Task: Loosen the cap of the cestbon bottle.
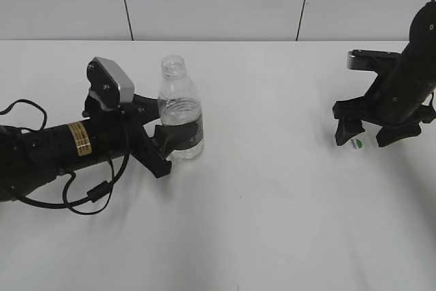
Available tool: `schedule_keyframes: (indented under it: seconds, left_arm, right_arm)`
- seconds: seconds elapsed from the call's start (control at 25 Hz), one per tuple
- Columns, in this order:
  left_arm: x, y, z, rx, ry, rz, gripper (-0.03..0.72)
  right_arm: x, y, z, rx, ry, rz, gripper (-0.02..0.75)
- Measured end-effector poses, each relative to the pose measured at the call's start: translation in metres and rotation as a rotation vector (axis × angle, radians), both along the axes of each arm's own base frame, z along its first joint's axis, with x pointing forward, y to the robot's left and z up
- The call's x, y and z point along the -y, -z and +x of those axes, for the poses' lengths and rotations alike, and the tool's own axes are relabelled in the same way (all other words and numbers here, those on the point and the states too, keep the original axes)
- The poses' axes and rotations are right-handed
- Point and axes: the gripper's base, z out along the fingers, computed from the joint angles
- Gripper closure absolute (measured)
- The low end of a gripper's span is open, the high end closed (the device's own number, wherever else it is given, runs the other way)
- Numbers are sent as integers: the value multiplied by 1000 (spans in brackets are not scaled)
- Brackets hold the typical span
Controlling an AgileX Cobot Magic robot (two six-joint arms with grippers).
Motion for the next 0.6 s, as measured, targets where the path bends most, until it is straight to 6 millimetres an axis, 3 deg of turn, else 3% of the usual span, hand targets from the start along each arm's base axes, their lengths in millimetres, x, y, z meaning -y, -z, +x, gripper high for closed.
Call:
schedule_keyframes:
  seconds: [0.6]
  left_arm:
    - [-1,8,-3,-36,28,79,241]
  right_arm:
    - [0,0,0,-1,1,2,143]
